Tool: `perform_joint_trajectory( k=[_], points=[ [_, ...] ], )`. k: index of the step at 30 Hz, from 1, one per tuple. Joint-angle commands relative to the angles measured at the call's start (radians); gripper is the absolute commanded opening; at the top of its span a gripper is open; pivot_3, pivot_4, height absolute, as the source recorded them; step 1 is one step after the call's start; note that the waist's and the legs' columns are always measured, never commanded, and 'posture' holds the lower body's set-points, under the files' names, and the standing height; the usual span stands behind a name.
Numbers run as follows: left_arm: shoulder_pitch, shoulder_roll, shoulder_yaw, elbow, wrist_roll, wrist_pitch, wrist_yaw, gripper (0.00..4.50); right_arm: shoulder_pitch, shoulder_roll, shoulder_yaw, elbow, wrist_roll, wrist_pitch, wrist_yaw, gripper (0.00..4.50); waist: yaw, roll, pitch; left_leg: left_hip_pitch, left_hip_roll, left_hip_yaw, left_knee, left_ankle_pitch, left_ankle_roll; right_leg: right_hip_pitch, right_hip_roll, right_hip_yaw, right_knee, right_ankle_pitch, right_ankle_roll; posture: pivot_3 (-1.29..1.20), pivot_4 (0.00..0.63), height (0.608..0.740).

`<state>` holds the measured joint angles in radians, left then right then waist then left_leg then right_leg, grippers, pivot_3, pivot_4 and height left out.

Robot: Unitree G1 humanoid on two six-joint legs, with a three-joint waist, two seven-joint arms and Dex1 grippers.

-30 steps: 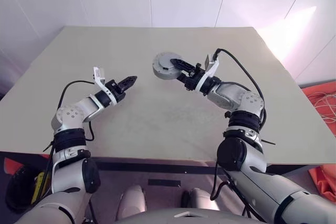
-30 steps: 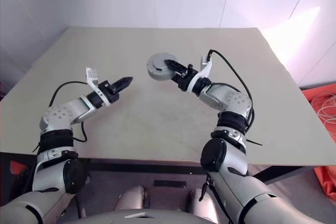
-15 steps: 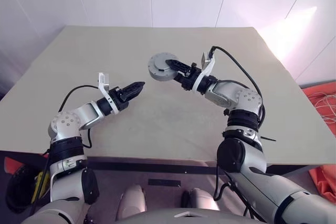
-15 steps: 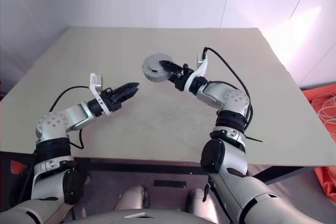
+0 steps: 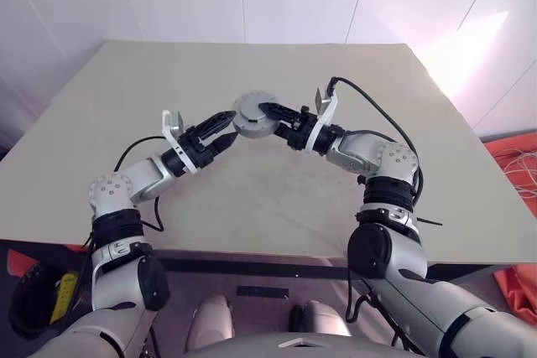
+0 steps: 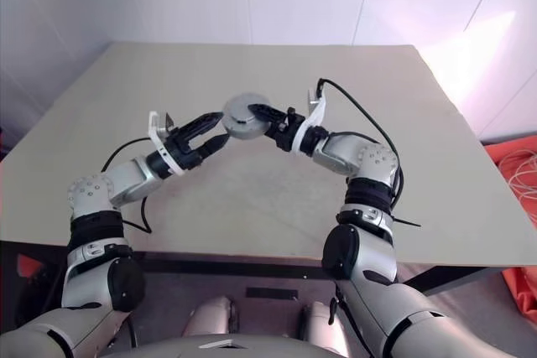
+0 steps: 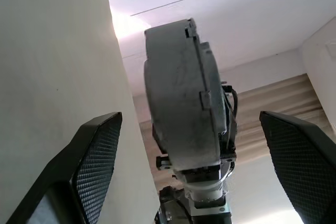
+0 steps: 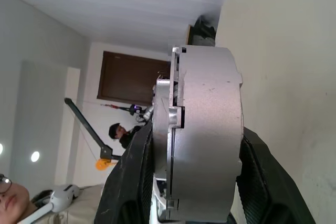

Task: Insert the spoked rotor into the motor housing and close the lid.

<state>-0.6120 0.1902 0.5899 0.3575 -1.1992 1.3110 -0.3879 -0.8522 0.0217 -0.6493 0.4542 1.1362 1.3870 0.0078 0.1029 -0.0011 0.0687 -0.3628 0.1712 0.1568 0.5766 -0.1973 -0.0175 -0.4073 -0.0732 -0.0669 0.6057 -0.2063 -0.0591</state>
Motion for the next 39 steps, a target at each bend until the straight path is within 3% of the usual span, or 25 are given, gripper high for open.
perform_joint_trajectory(
  k=[1, 13, 16, 21, 22, 36, 39],
  points=[
    [-0.027, -0.002, 0.010, 0.011, -0.040, -0.011, 0.001, 4.45, -0.008, 0.007, 0.014, -0.076, 0.068, 0.029, 0.004, 2.08, -0.001, 0.000, 0.000, 0.000, 0.000, 0.000, 0.000, 0.000, 0.000, 0.000, 0.000, 0.000, 0.000, 0.000, 0.000, 0.00, 0.000, 0.740],
    [-0.040, -0.025, -0.014, 0.022, -0.045, -0.017, -0.011, 4.45, 0.006, 0.009, 0.035, -0.099, 0.081, 0.017, -0.003, 2.08, 0.002, 0.000, 0.000, -0.003, 0.000, -0.006, 0.001, 0.001, -0.002, 0.001, 0.000, -0.004, 0.000, 0.000, 0.000, 0.00, 0.000, 0.740],
    [-0.041, -0.032, -0.019, 0.027, -0.039, -0.028, -0.015, 3.83, 0.007, 0.009, 0.037, -0.103, 0.082, 0.014, -0.003, 2.08, 0.002, 0.000, 0.000, -0.003, 0.000, -0.006, 0.001, 0.001, -0.002, 0.001, 0.000, -0.005, 0.000, 0.000, 0.001, 0.00, 0.000, 0.740],
    [-0.040, -0.040, -0.021, 0.026, -0.046, -0.042, -0.019, 2.24, 0.011, 0.006, 0.043, -0.108, 0.087, 0.010, -0.005, 2.08, 0.003, 0.000, 0.000, -0.003, 0.000, -0.007, 0.001, 0.002, -0.003, 0.001, 0.000, -0.005, 0.000, 0.000, 0.001, 0.00, 0.000, 0.740],
    [-0.040, -0.040, -0.022, 0.027, -0.047, -0.044, -0.020, 2.15, 0.012, 0.006, 0.045, -0.109, 0.089, 0.009, -0.006, 2.08, 0.003, 0.000, 0.000, -0.004, 0.000, -0.007, 0.002, 0.002, -0.003, 0.001, 0.000, -0.005, 0.000, 0.000, 0.001, 0.00, 0.000, 0.740],
    [-0.034, -0.039, -0.034, 0.021, -0.055, -0.064, -0.010, 2.15, 0.029, -0.017, 0.096, -0.125, 0.056, -0.030, 0.036, 2.08, 0.004, 0.000, 0.000, -0.004, 0.000, -0.007, 0.002, 0.002, -0.003, 0.001, 0.000, -0.006, 0.000, 0.000, 0.001, 0.00, 0.000, 0.740],
    [-0.032, -0.040, -0.038, 0.016, -0.053, -0.071, -0.011, 2.15, 0.034, -0.030, 0.120, -0.121, 0.022, -0.069, 0.043, 2.99, 0.004, 0.000, 0.000, -0.004, 0.000, -0.008, 0.002, 0.002, -0.003, 0.001, 0.000, -0.006, 0.001, 0.000, 0.001, 0.00, 0.000, 0.740]
  ],
)
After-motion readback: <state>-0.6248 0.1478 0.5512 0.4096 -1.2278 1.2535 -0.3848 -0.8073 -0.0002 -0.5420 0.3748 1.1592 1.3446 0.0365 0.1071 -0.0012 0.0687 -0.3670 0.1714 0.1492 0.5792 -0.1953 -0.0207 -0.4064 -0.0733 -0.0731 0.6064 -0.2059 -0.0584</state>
